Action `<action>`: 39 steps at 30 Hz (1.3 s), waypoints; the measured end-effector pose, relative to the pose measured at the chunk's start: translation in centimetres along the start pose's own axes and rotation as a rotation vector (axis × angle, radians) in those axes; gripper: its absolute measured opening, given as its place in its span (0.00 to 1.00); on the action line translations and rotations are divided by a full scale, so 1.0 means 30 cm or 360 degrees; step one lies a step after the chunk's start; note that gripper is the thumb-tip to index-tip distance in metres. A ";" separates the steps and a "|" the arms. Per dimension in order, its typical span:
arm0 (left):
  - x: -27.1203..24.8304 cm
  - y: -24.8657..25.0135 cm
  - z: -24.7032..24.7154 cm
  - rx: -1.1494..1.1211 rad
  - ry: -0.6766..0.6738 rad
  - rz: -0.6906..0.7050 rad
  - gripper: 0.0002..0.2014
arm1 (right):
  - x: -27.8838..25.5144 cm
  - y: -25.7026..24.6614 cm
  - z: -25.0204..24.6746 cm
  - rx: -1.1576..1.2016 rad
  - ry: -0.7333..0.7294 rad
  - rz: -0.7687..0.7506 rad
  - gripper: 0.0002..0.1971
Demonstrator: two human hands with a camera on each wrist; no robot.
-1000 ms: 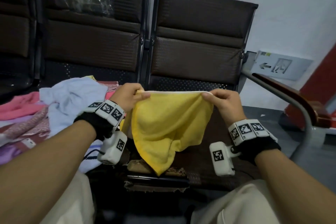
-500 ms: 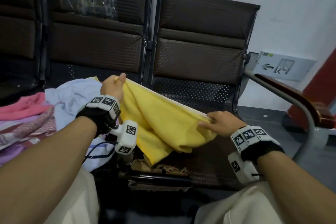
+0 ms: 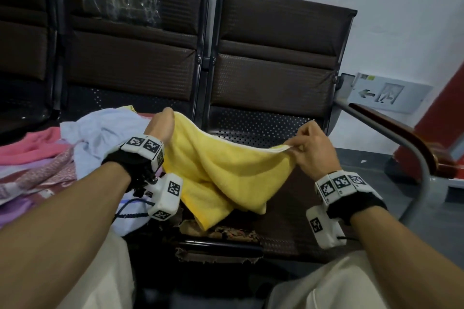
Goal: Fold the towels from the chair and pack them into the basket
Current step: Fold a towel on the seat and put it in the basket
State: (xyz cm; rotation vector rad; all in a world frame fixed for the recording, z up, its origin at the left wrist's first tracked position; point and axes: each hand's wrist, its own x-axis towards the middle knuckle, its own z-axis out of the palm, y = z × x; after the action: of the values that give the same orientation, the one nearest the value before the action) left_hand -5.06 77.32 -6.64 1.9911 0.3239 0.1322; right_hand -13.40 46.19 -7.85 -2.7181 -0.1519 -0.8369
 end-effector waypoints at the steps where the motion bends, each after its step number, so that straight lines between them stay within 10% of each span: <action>1: 0.002 -0.002 0.003 0.0015 0.0011 0.0002 0.19 | -0.005 -0.004 0.005 -0.0047 -0.0034 -0.0044 0.04; 5: 0.009 -0.020 0.020 0.0187 0.0022 0.0225 0.17 | -0.016 0.002 0.037 -0.0159 -0.0368 -0.0100 0.04; 11: 0.013 -0.069 -0.003 0.0275 0.0233 0.0395 0.18 | -0.032 0.025 0.060 -0.0048 -0.0585 0.0522 0.08; 25: -0.059 0.066 -0.021 -0.0084 0.0236 0.0794 0.13 | 0.134 0.039 -0.101 0.0972 0.0678 0.0969 0.07; 33: -0.008 0.332 -0.154 -0.0126 0.0505 0.0977 0.14 | 0.269 -0.052 -0.302 0.0720 0.1011 0.0653 0.17; 39: 0.020 0.248 -0.097 -0.0059 0.0438 0.0832 0.14 | 0.267 -0.038 -0.229 0.0794 0.0878 0.0840 0.16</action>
State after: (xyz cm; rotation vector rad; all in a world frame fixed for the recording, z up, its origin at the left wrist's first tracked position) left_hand -3.92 77.08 1.29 1.9815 -0.0343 0.7417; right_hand -10.67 45.29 2.36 -1.8529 0.4017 -1.1450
